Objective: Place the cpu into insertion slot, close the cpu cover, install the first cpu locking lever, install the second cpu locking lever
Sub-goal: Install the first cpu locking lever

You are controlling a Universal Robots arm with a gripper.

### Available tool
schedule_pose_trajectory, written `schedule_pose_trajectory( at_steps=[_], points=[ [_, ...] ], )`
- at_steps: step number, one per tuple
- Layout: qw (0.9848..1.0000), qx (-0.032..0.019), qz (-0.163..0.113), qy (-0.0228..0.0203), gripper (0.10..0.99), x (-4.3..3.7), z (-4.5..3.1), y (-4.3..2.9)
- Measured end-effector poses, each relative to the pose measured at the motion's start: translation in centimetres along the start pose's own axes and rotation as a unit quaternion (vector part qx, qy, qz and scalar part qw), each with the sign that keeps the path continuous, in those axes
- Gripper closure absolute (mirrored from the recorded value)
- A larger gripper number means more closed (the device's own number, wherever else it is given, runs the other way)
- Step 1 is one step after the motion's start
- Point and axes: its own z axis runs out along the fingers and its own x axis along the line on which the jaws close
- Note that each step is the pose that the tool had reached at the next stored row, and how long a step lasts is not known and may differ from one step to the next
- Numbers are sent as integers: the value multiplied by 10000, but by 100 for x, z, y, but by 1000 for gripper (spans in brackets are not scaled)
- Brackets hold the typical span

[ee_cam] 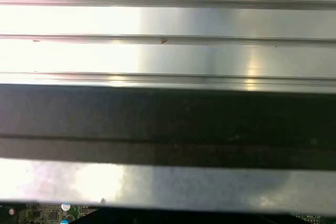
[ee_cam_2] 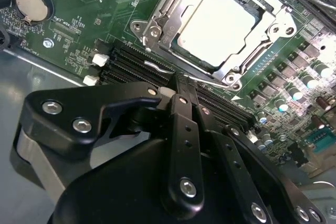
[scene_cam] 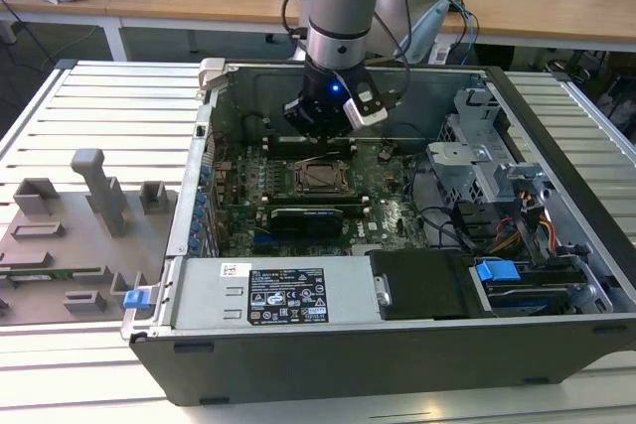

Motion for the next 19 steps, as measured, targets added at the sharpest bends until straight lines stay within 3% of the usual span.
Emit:
schedule_pose_trajectory(
  at_steps=[13, 19],
  points=[
    [10000, -2, 8, 93, 980, -160, 22, -5],
    [9999, -3, 13, 145, 980, -223, 72, -12]
  ],
)
